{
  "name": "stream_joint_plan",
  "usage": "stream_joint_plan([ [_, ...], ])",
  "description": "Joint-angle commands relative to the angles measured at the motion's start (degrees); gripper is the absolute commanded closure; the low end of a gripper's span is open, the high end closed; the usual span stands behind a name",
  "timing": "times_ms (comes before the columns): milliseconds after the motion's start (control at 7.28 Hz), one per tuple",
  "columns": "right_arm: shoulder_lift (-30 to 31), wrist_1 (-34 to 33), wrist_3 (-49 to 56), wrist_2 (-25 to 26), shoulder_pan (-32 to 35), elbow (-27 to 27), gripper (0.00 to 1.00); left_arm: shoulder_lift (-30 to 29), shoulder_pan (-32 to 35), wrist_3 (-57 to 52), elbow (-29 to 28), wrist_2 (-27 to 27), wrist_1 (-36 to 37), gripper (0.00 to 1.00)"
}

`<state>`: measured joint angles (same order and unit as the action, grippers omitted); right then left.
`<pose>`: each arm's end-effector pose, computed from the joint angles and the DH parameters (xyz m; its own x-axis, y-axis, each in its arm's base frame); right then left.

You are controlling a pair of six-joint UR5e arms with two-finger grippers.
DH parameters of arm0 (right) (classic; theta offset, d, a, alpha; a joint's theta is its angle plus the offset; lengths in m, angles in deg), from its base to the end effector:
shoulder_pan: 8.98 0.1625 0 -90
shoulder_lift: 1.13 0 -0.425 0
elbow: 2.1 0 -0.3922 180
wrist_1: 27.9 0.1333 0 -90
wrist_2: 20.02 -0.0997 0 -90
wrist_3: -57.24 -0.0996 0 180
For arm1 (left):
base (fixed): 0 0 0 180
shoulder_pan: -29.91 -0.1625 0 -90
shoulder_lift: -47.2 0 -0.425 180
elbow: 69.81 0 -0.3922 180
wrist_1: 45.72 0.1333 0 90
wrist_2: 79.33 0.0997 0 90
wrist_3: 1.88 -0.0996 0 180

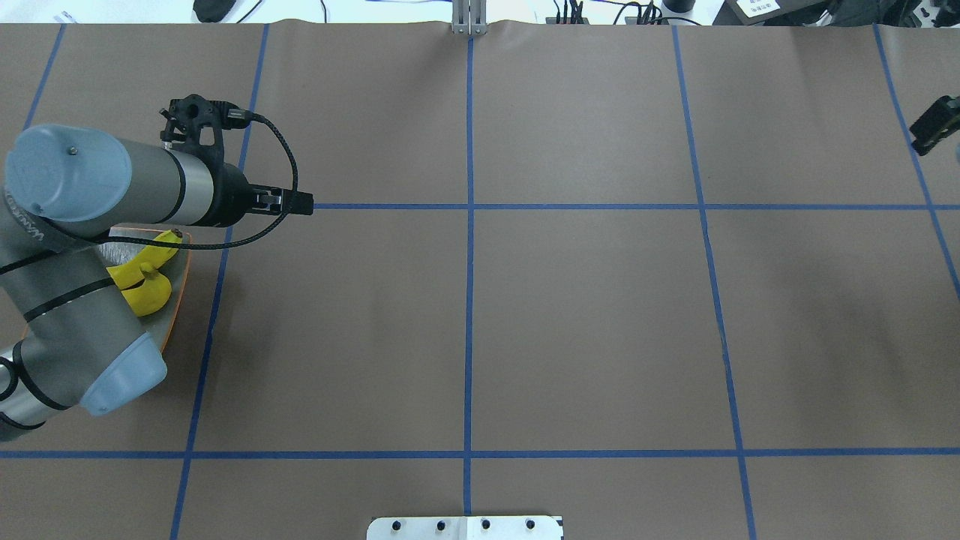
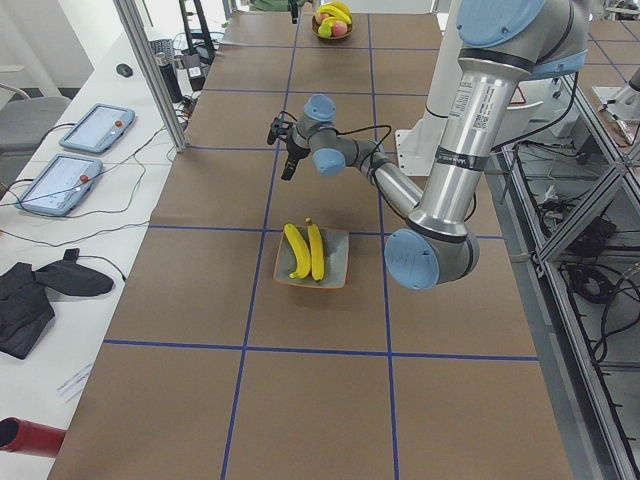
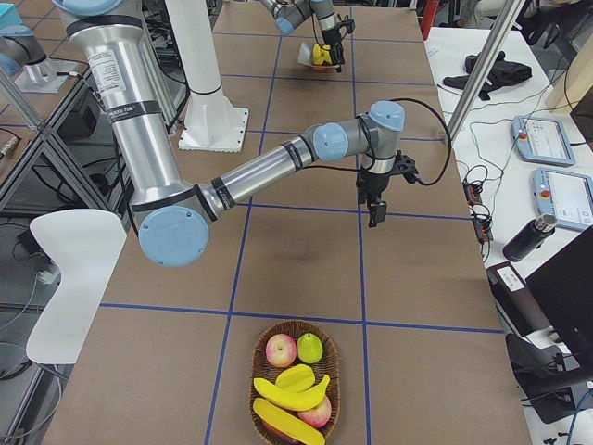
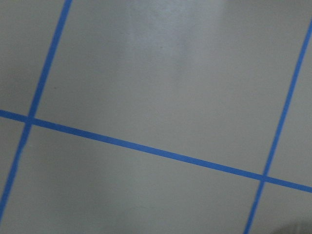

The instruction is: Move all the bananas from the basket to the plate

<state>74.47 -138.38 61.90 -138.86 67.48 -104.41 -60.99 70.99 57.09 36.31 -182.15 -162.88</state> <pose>-0.0493 -0.5689 0.4738 0.8177 -0.3336 0.4691 0.3002 0.9425 0.1471 0.3713 -0.4712 0.3040 0.5630 0.1760 -0.8075 0.2375 0.9014 0.3621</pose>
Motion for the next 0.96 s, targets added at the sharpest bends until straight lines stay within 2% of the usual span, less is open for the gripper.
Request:
stream_joint_plan([
  [0, 6.5, -1.5, 17.6, 2.0, 7.1, 1.2, 0.00, -0.8, -0.2, 0.5, -1.1, 0.0, 0.0, 0.00],
  [275, 9.6, -1.0, 30.3, 2.4, 13.4, 6.0, 0.00, -1.0, -0.2, 0.5, -2.0, 0.1, -0.1, 0.00],
  [412, 9.8, 2.9, 33.4, 3.5, 15.3, 10.9, 0.00, -1.2, -0.2, 0.5, -2.1, 0.1, -0.1, 0.00],
  [687, 11.5, 21.3, 33.8, 6.1, 15.6, 24.7, 0.00, -1.9, -1.0, 0.6, -2.8, 0.2, -0.1, 0.00],
  [824, 11.6, 23.8, 33.1, 6.0, 15.5, 26.9, 0.00, -2.2, -2.1, 1.8, -3.1, 0.4, -0.2, 0.00],
])
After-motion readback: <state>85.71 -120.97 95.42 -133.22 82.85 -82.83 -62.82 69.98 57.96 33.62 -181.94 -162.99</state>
